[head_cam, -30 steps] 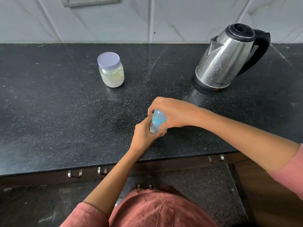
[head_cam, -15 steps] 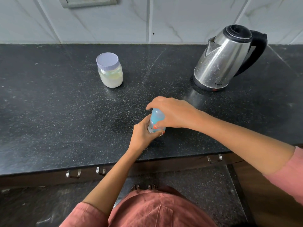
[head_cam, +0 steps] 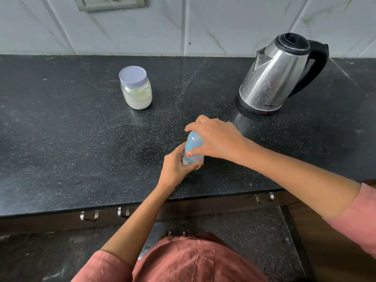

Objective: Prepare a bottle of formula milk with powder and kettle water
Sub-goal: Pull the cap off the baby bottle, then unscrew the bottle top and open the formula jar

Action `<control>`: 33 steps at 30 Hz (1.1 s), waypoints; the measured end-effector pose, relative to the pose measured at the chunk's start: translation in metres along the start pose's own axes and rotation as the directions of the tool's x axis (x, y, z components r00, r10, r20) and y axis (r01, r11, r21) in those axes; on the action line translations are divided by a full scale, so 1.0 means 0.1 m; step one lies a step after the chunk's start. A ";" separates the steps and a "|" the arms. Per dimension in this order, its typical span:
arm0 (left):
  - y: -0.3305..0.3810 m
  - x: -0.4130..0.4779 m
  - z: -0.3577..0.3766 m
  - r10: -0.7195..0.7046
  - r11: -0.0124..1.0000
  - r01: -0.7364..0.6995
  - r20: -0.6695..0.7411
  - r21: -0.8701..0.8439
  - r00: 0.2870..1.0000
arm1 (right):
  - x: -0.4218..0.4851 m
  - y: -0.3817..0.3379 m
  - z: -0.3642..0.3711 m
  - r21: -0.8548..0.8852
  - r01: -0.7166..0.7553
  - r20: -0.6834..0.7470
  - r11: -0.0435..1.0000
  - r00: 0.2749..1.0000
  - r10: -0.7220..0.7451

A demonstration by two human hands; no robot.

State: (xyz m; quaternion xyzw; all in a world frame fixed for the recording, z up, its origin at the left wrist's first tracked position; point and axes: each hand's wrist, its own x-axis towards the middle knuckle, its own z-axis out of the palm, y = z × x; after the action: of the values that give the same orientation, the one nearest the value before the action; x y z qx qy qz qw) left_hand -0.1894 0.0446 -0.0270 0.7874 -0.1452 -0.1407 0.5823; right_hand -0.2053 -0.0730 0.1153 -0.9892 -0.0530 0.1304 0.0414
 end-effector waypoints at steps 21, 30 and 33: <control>-0.11 0.01 0.05 0.033 0.997 -0.034 -0.017 -0.072 0.999 | -0.16 1.06 0.18 0.563 -0.291 0.016 0.774 0.940 0.342; -0.15 -0.01 0.07 0.005 0.990 -0.007 -0.014 -0.138 1.000 | -0.20 1.22 0.81 0.323 -0.411 0.008 0.853 0.902 0.432; -0.16 -0.03 0.07 0.008 0.992 -0.009 -0.007 -0.124 1.000 | -0.22 1.21 0.84 0.277 -0.397 -0.027 0.875 0.907 0.420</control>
State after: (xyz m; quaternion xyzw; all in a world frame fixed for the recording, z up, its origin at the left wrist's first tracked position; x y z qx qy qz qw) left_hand -0.1932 0.0444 -0.0443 0.7497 -0.1377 -0.1446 0.6310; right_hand -0.2371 -0.1897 0.0283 -0.9681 0.1769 0.0991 0.1472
